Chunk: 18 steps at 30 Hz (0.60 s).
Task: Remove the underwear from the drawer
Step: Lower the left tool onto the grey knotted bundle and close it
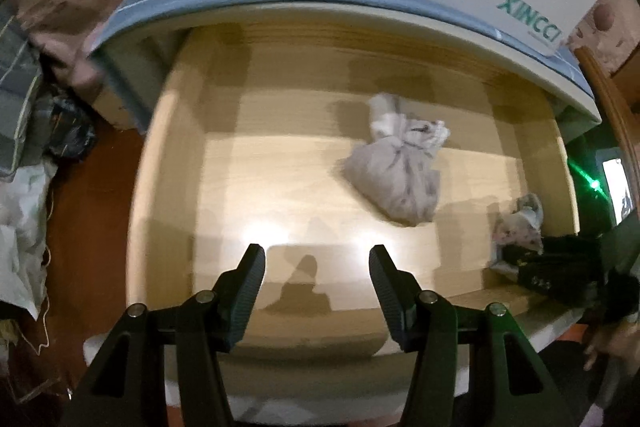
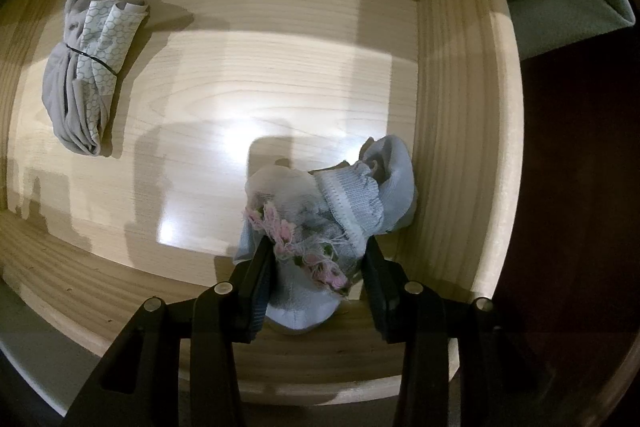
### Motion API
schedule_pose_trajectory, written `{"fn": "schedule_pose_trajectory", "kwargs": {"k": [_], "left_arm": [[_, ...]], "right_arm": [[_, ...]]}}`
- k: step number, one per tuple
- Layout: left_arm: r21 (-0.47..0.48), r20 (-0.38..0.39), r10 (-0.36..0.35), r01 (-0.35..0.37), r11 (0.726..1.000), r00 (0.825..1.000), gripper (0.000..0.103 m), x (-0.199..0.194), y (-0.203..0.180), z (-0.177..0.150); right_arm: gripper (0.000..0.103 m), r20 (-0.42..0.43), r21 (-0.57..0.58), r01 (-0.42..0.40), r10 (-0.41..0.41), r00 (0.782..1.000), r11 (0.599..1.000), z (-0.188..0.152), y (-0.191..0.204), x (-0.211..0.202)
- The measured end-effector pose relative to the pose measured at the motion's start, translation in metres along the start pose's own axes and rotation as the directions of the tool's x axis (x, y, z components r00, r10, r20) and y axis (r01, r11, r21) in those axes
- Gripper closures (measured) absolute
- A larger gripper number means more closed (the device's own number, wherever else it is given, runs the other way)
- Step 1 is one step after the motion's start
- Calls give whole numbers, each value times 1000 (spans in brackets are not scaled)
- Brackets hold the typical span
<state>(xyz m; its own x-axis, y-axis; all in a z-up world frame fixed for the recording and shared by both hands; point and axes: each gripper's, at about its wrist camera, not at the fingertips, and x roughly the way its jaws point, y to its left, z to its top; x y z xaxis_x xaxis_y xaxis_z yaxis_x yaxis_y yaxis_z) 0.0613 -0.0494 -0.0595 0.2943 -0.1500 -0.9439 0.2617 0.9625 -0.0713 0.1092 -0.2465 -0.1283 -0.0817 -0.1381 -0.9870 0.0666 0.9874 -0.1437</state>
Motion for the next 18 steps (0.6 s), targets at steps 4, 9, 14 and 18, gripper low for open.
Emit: {"fn": "schedule_pose_trajectory", "kwargs": {"k": [4,9,14,18], "left_arm": [[67,14,-4,3,998,1000,48,2,-26,15],[130,-26,-20,23,991,999,48,21,-51,38],[132,-73,-3,13,991,997,48,44,-56,56],[127,-141,17,1,992,990,48,67,-57,66]], "right_arm": [[64,1,-1,-1,1,1000,1000,-1,-3,-2],[64,3,-1,-3,3,1000,1000,-1,-4,-4],[63,6,-2,-10,10,1000,1000,-1,-5,-8],[62,9,-3,-17,17,1000,1000,-2,-5,-11]]}}
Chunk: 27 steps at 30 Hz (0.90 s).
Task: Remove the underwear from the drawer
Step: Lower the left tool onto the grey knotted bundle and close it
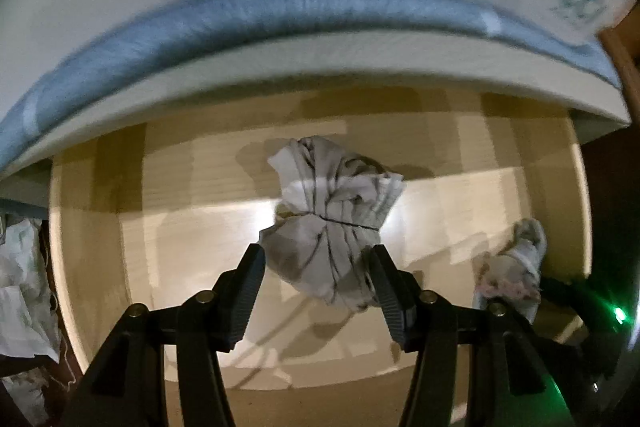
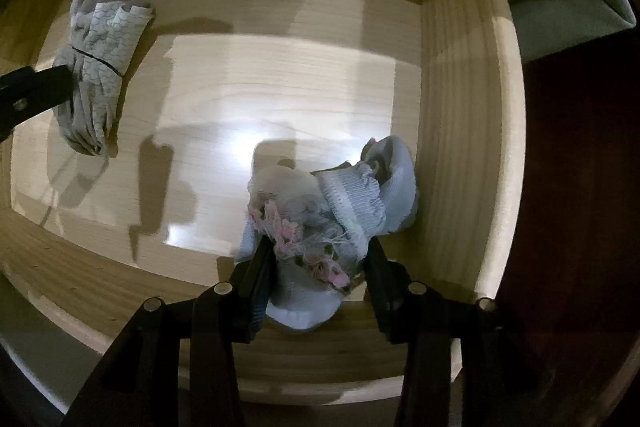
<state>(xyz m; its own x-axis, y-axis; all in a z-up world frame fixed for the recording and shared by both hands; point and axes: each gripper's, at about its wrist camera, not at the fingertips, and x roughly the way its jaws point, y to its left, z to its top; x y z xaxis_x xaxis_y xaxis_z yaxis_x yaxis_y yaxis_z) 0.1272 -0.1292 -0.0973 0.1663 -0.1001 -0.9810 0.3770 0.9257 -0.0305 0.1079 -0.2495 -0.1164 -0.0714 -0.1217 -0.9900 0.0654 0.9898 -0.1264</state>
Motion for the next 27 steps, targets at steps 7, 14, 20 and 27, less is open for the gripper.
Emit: {"fn": "schedule_pose_trajectory", "kwargs": {"k": [7,14,20,27], "left_arm": [[0,-40,-12,12,1000,999,47,14,1,9],[-19,-74,-3,2,1000,997,48,21,2,9],[-21,-120,40,-42,999,992,48,25,6,9],[-28,-171,64,-70,997,983,48,27,13,6]], "right_arm": [[61,3,-3,-4,4,1000,1000,0,-1,0],[60,5,-3,-8,8,1000,1000,-1,-2,1],[60,5,-2,-8,8,1000,1000,-1,-2,1],[61,4,-1,-10,10,1000,1000,-1,-4,5]]}}
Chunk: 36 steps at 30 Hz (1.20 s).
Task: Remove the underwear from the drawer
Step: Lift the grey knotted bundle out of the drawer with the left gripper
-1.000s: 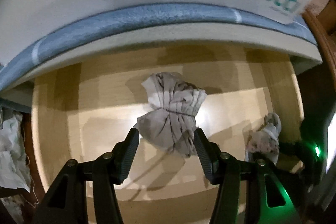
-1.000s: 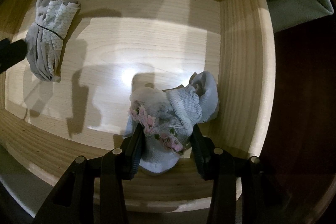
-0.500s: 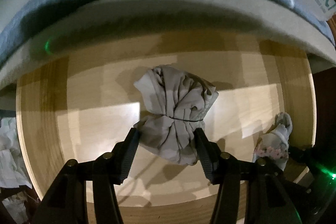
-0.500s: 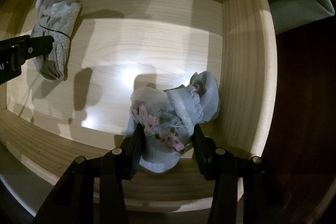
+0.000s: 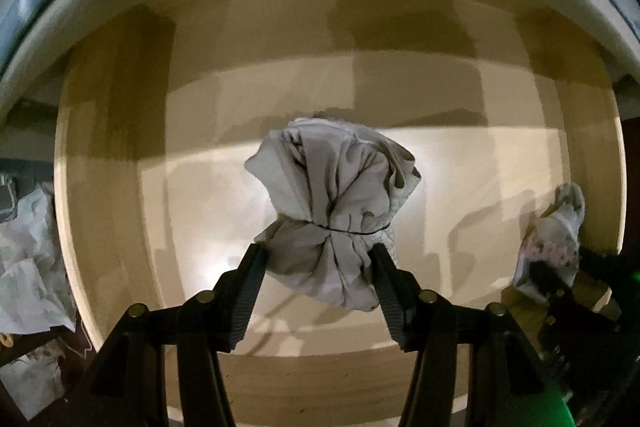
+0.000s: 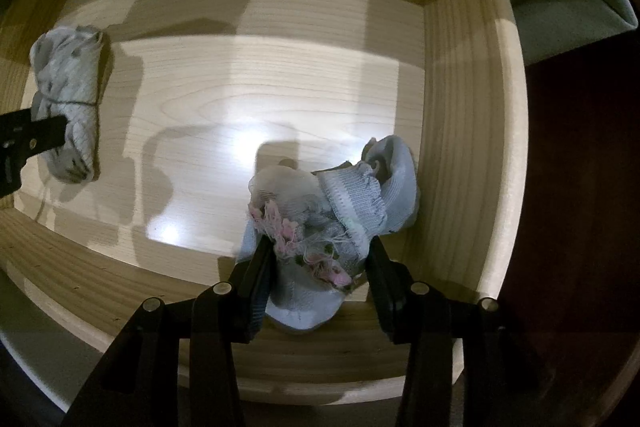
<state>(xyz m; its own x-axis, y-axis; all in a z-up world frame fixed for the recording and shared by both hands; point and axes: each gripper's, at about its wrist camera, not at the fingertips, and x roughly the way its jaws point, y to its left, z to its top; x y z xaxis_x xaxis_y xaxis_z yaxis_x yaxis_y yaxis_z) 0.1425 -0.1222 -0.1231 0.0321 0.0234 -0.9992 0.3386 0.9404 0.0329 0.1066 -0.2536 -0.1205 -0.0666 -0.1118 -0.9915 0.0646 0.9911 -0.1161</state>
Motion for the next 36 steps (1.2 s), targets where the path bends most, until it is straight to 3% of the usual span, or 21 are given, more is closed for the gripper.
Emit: {"fn": "schedule_pose_trajectory", "kwargs": {"k": [11,17,25,30,32,34,36], "left_arm": [[-24,-51,12,-13,1000,999,48,7,18,-19],[-40,-72,6,-9,999,997,46,6,19,-13],[-144,-58,-92,82,986,994,46,1,33,-16],[-140,-15,-114,111,984,993,46,-8,27,-10],[-150,-11,-134,130,980,991,44,-1,29,-25],[-151,-19,-119,115,982,993,40,-7,49,-32],[-136,-27,-86,82,987,996,39,-1,45,-29]], "right_arm": [[61,0,-1,0,0,1000,1000,0,0,0],[61,0,-3,-1,1,1000,1000,1,0,0],[61,0,-3,-1,1,1000,1000,0,-1,0],[60,-1,-3,0,0,1000,1000,1,0,0],[60,-1,-2,0,0,1000,1000,0,0,-1],[60,-1,-2,-1,1,1000,1000,0,-1,-1],[60,0,-2,-2,2,1000,1000,0,-1,-2]]}}
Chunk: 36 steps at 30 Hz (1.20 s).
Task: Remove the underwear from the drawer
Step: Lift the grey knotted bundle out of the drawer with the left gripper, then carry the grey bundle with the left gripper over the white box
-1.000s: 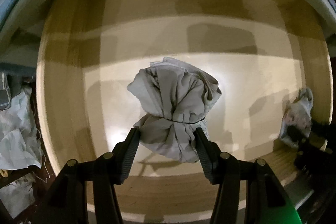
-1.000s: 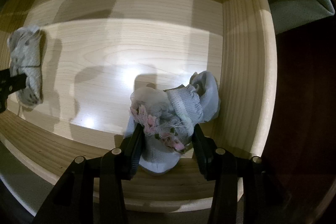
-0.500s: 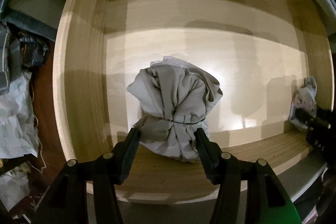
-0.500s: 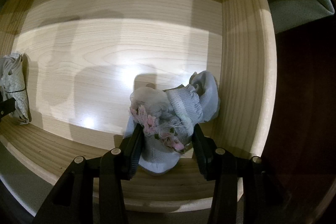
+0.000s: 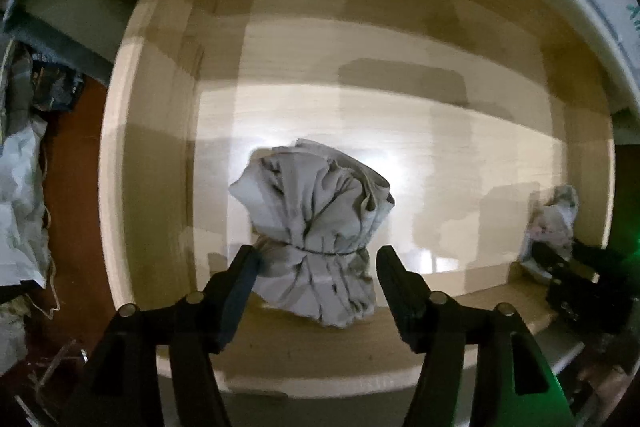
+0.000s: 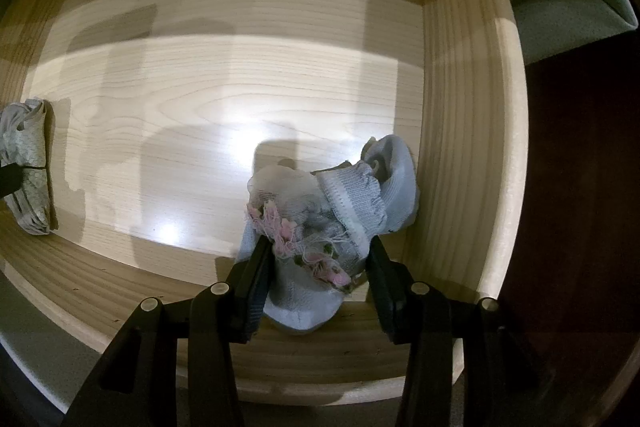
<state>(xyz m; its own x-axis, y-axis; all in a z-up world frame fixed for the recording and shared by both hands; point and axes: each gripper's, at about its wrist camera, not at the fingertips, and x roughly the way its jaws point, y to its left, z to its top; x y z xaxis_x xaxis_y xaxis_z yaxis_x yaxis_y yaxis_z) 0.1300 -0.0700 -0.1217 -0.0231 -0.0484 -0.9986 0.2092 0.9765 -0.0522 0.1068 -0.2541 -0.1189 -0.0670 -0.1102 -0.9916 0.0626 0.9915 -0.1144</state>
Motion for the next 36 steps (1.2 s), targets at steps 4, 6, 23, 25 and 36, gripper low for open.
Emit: {"fn": "schedule_pose_trajectory", "kwargs": {"k": [4,6,23,25,36], "left_arm": [[-4,-15,42,-42,999,999,38,17,0,-4],[-17,-26,39,-39,999,999,38,24,3,-3],[25,-46,104,-103,994,994,50,30,1,26],[24,-41,99,-98,995,994,51,27,-4,15],[44,23,63,-64,997,998,52,-10,-1,3]], "right_arm": [[60,-1,0,0,0,1000,1000,0,0,0],[60,-1,0,1,-1,1000,1000,0,-1,0],[59,0,3,-1,1,1000,1000,-1,-2,-1],[59,0,3,-1,1,1000,1000,-1,-2,-1],[59,-1,3,-1,1,1000,1000,-2,-2,-1]]}}
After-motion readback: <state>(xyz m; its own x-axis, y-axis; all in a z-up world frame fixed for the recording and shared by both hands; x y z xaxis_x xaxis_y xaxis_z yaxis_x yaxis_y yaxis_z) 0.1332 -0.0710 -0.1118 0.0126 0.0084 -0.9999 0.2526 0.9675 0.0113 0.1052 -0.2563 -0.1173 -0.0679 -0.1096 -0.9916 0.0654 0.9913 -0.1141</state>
